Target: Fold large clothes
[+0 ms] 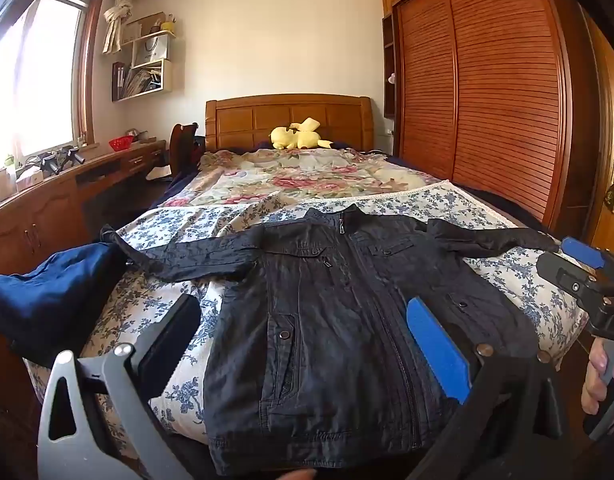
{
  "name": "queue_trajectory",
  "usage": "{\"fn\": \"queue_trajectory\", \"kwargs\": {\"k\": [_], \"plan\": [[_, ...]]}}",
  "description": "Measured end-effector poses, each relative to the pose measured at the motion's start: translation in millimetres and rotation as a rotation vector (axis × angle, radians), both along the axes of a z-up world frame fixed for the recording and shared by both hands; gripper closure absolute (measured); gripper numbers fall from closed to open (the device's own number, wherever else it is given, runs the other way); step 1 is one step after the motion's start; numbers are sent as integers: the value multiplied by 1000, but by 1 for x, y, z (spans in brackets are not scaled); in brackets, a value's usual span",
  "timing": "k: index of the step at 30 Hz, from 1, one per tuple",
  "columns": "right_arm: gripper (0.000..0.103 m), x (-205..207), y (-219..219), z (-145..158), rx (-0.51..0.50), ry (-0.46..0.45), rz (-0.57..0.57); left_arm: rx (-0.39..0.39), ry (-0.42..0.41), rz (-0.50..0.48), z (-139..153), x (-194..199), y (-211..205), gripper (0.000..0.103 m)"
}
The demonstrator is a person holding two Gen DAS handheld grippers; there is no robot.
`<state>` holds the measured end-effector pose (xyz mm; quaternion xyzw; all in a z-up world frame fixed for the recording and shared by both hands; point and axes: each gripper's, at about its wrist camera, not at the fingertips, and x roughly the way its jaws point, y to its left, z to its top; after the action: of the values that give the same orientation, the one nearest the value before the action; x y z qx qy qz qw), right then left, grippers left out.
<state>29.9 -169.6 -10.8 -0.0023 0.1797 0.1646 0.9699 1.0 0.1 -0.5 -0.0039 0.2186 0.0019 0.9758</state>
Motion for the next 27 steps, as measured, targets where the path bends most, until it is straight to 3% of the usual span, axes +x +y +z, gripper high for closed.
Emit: {"fn": "queue_trajectory", "kwargs": {"k": [27], "plan": [[0,-1,0,-3,0,-4,0,-9,-16,-11,3,-4,-4,0]]}}
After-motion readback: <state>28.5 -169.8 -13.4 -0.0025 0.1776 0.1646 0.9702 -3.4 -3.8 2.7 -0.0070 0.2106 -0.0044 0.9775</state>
